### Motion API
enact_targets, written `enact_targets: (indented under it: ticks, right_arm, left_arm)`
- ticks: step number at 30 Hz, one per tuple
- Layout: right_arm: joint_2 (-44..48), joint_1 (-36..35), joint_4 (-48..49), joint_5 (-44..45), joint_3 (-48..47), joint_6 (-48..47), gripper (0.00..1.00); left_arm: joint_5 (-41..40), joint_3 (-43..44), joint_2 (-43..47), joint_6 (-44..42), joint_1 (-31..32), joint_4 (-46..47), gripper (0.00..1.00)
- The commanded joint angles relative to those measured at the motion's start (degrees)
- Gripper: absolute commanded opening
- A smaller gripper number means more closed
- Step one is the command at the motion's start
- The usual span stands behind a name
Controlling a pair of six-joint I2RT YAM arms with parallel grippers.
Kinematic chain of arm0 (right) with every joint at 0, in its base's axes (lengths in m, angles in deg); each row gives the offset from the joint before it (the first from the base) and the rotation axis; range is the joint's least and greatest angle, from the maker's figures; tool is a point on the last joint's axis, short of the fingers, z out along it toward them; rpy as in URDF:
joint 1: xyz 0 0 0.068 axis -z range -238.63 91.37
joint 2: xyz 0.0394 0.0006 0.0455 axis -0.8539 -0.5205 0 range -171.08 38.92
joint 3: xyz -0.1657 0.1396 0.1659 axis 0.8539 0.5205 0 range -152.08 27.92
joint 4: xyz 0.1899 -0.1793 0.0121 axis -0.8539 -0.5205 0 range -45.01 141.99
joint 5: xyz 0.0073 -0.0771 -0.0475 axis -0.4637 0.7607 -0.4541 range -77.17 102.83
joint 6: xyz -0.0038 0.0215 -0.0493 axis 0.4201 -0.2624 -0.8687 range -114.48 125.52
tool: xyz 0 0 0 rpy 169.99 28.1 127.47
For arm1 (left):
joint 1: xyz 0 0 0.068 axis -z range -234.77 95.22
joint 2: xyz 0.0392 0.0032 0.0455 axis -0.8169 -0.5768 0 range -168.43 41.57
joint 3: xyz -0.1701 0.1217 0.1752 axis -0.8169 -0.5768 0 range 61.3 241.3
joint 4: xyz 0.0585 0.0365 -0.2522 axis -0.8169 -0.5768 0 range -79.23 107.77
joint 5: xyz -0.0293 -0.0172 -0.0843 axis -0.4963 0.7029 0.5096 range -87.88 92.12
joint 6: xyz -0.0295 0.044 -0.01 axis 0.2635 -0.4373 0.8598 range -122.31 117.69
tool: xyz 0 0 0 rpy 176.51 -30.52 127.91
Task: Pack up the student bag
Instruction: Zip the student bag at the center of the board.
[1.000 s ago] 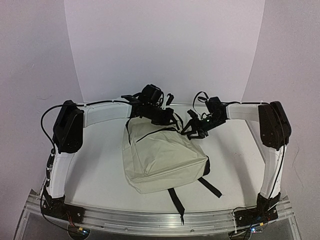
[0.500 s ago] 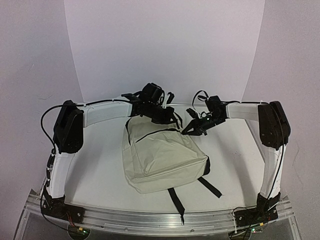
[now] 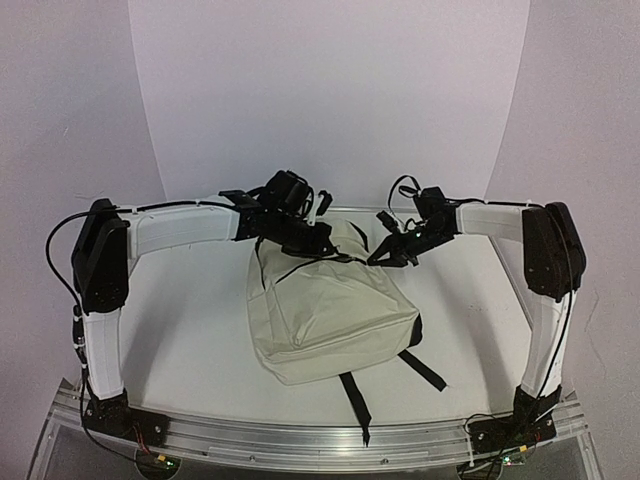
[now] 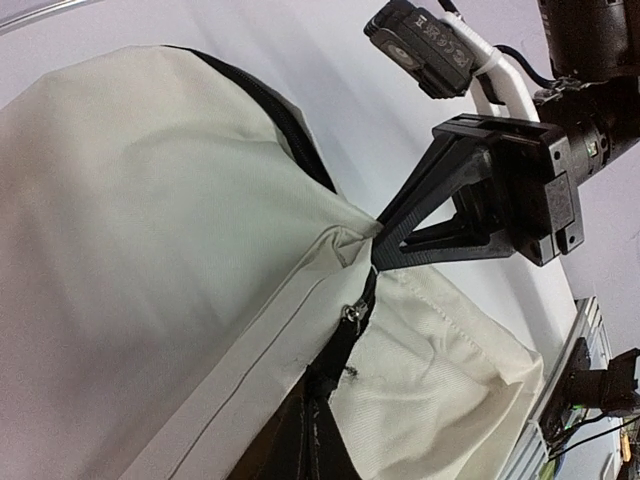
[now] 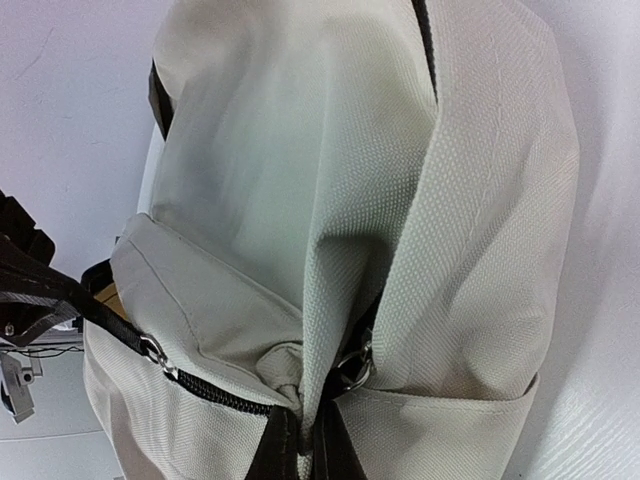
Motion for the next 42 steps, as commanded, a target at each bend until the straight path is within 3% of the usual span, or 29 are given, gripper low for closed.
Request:
enact_targets:
  ticks: [1,26,36,42]
  right_arm:
    - [2.75,3.54,-0.82,11.64,0.82,-1.94,0.00]
    - [3.22,6.68,-3.70,19.00,1.28,-7.68,0.00]
    - [3.44,6.74,-3.88,19.64,1.09,-7.66,0.00]
    - [5.15,6.52,-4.52,14.94,0.47,-7.56,0.00]
  left_arm:
    - [-6.89,-4.34,8.36,0.34,-1.49,-0.53,0.00]
    - [-25.44,-32.62,24.33,14.26,-4.42,-6.05,0.00]
    - [-19.67,-28.86,14.98,15.99,-5.93,-10.24,0.00]
    - [-12.18,-29.57,18.40,11.75,-5.89,-0.75,0.02]
